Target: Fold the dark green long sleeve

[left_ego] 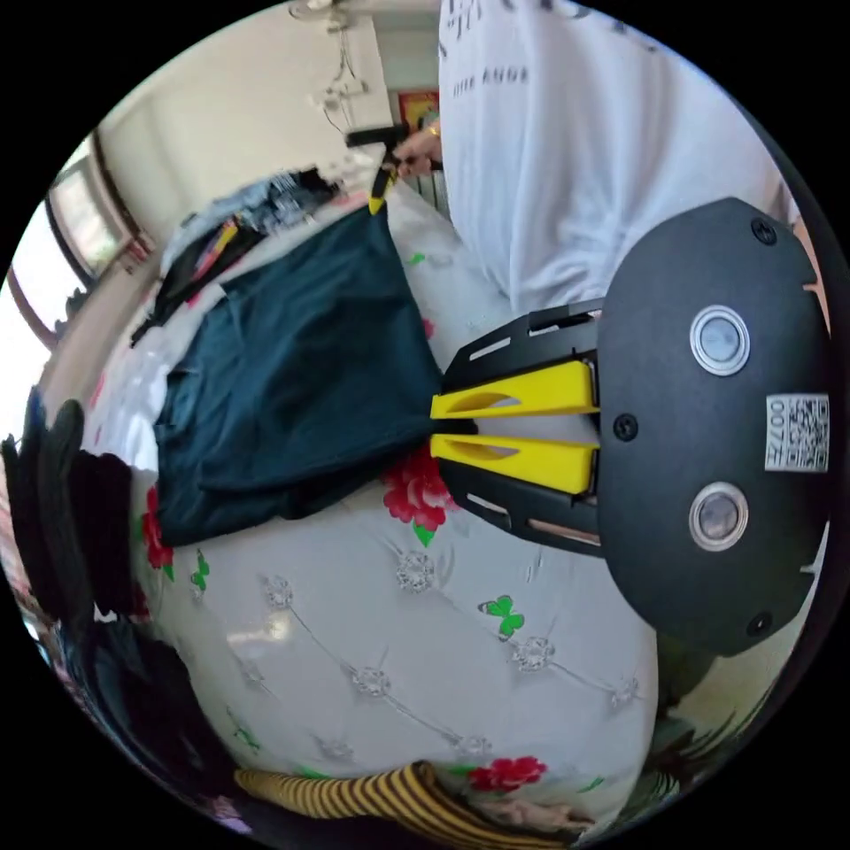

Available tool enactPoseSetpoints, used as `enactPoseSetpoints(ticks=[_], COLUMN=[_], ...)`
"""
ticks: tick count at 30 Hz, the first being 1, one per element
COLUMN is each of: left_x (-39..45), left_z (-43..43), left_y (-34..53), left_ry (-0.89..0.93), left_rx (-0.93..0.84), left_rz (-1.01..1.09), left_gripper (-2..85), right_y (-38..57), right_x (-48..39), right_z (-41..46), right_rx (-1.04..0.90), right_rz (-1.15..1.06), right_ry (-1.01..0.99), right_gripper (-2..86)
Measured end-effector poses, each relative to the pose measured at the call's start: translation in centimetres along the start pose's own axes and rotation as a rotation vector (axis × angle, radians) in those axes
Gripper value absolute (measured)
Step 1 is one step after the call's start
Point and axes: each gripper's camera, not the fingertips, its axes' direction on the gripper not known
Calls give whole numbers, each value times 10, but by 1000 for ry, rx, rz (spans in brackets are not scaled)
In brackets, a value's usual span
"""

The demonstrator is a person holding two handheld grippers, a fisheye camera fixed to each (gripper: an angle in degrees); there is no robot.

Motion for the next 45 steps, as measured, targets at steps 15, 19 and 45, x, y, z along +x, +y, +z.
enactPoseSetpoints(ticks=[15, 19, 45], left_x=[-75, -108, -154], left_z=[-125, -97, -11], left_y=[-30, -103, -20], left_ry=[567, 383, 237], left_rx=[406, 502, 297], left_rz=[-246, -452, -542], left_gripper=[11, 54, 108], right_y=[-50, -134, -168], right_x=[9, 15, -15], right_z=[-120, -104, 47], right_rx=[289, 413, 347], right_rz=[58, 113, 50], right_ry=[-620, -471, -140], right_gripper=[10, 35, 51])
